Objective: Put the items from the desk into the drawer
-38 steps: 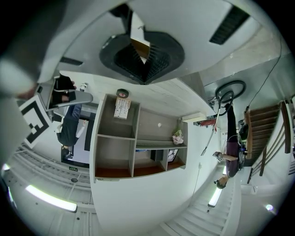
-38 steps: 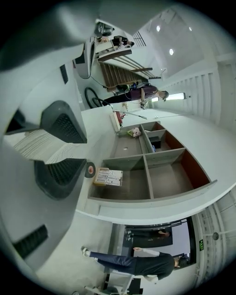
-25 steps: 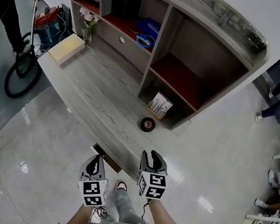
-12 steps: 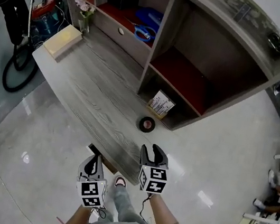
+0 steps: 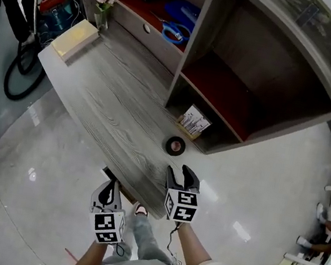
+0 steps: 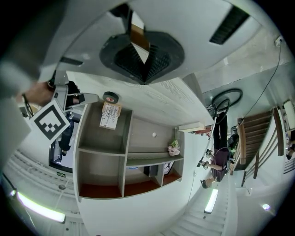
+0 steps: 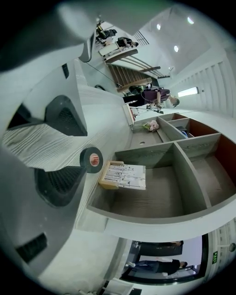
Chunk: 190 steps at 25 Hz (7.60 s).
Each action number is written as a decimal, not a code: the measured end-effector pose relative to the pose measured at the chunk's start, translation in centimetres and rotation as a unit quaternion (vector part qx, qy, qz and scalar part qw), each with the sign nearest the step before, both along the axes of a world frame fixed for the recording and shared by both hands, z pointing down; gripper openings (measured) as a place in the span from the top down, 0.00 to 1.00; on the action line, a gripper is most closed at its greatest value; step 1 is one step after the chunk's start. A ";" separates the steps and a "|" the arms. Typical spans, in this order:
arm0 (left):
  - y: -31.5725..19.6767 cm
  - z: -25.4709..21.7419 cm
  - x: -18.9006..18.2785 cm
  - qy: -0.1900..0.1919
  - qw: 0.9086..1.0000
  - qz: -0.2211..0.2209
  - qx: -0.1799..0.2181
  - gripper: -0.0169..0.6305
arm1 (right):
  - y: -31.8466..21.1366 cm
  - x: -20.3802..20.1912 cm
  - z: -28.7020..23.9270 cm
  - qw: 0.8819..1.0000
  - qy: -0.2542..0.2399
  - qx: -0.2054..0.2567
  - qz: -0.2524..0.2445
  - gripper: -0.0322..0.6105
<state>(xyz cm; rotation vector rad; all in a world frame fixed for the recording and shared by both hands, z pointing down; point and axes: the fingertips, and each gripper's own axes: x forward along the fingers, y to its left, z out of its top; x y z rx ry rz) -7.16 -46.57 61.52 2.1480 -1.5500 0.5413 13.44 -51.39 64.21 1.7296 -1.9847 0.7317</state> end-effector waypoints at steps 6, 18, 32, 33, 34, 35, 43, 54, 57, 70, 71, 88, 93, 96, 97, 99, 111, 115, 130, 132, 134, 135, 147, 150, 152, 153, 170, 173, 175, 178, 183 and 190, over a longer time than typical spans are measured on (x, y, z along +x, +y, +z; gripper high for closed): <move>0.1 0.0 -0.5 -0.008 1.000 -0.003 -0.003 0.98 | -1.6 0.5 1.3 1.000 0.004 -0.011 -0.001 0.63; 0.0 1.7 -1.7 -0.026 0.999 -0.004 -0.018 0.98 | -3.9 0.6 3.2 0.999 0.029 -0.024 -0.006 0.54; -1.6 2.4 -0.1 -0.016 1.000 0.010 -0.018 0.98 | -6.3 1.3 5.2 0.998 0.044 -0.044 -0.017 0.49; -1.6 2.5 -0.1 -0.015 1.000 0.008 -0.019 0.98 | -6.5 1.3 5.4 0.998 0.044 -0.046 -0.019 0.48; -1.6 2.6 -0.2 -0.015 1.000 0.007 -0.021 0.98 | -6.7 1.3 5.5 0.998 0.045 -0.048 -0.021 0.48; -1.6 2.6 -0.3 -0.014 1.000 0.005 -0.022 0.98 | -6.8 1.3 5.7 0.997 0.045 -0.051 -0.022 0.47; -1.9 3.2 -0.7 -0.006 0.999 -0.006 -0.032 0.98 | -7.8 1.0 6.2 0.997 0.052 -0.058 -0.029 0.47; -1.8 2.9 -0.8 -0.003 1.000 -0.008 -0.027 0.98 | -7.5 1.1 6.0 0.996 0.053 -0.067 -0.018 0.47; -1.5 2.6 -0.9 -0.002 1.000 -0.007 -0.026 0.98 | -7.0 1.0 5.7 0.996 0.048 -0.067 -0.014 0.47; 1.1 1.7 -2.6 0.013 1.000 -0.011 -0.022 0.98 | -3.5 -0.2 3.5 0.998 0.035 -0.058 0.001 0.47; 1.3 1.6 -2.8 0.014 1.000 -0.010 -0.020 0.98 | -3.2 -0.4 3.3 0.998 0.034 -0.056 0.003 0.47; 7.3 -1.9 -6.4 0.028 0.999 -0.002 0.016 0.98 | 6.2 -4.7 -1.1 0.999 0.030 -0.036 0.001 0.47; 9.2 -3.7 -6.7 0.034 0.999 0.007 0.031 0.98 | 9.6 -5.8 -3.3 0.999 0.031 -0.022 -0.003 0.47; 10.3 -4.7 -6.5 0.038 0.998 0.016 0.038 0.98 | 11.6 -6.3 -4.6 0.999 0.032 -0.014 0.000 0.47; 10.7 -5.1 -6.5 0.040 0.998 0.018 0.040 0.98 | 12.2 -6.6 -5.0 0.999 0.031 -0.012 0.001 0.47; 11.5 -5.6 -6.6 0.044 0.998 0.023 0.045 0.98 | 13.6 -7.1 -5.5 1.000 0.030 -0.010 0.003 0.47; 15.3 -7.2 -7.9 0.046 0.996 0.050 0.060 0.98 | 20.8 -11.2 -6.9 0.999 0.032 -0.003 -0.009 0.47; 15.6 -7.0 -8.3 0.045 0.996 0.051 0.058 0.98 | 21.6 -12.6 -6.3 0.999 0.031 -0.010 -0.019 0.47; 12.5 -3.9 -8.4 0.045 0.998 0.032 0.027 0.98 | 18.4 -17.5 -2.3 0.996 -0.014 -0.056 -0.069 0.47; 11.7 -3.2 -8.6 0.044 0.998 0.026 0.022 0.98 | 17.7 -18.1 -1.5 0.995 -0.021 -0.064 -0.072 0.47; 11.0 -2.4 -8.8 0.044 0.999 0.019 0.017 0.98 | 17.1 -18.5 -0.6 0.994 -0.028 -0.071 -0.074 0.47; 10.8 -2.0 -9.0 0.043 0.999 0.015 0.014 0.98 | 16.9 -18.7 -0.2 0.994 -0.031 -0.075 -0.074 0.47; 8.1 2.6 -10.4 0.028 0.999 -0.011 -0.018 0.98 | 14.1 -20.1 4.8 0.989 -0.082 -0.112 -0.054 0.47; 8.0 3.7 -10.3 0.028 0.999 -0.016 -0.027 0.98 | 13.7 -19.9 5.8 0.988 -0.092 -0.117 -0.044 0.47; 7.8 4.5 -10.3 0.026 0.999 -0.016 -0.034 0.98 | 13.4 -20.0 6.6 0.986 -0.101 -0.125 -0.039 0.47; 7.6 4.8 -10.2 0.024 0.999 -0.017 -0.037 0.98 | 13.3 -20.0 7.0 0.985 -0.105 -0.129 -0.037 0.47; 5.6 7.9 -10.3 0.019 0.998 -0.031 -0.056 0.98 | 11.3 -20.0 10.2 0.979 -0.142 -0.148 0.003 0.47; 5.5 8.0 -10.3 0.021 0.997 -0.035 -0.059 0.98 | 11.0 -19.9 10.3 0.977 -0.151 -0.151 0.010 0.47; 5.5 8.1 -10.3 0.020 0.997 -0.035 -0.059 0.98 | 10.8 -19.9 10.3 0.976 -0.157 -0.152 0.015 0.47; 5.4 8.0 -10.3 0.021 0.997 -0.036 -0.060 0.98 | 10.6 -20.0 10.3 0.975 -0.164 -0.150 0.026 0.47; 5.7 7.9 -10.4 0.024 0.997 -0.037 -0.063 0.98 | 10.4 -19.8 10.4 0.971 -0.176 -0.148 0.058 0.47; 5.7 8.1 -10.2 0.028 0.997 -0.036 -0.064 0.98 | 10.2 -19.2 10.8 0.965 -0.194 -0.148 0.095 0.47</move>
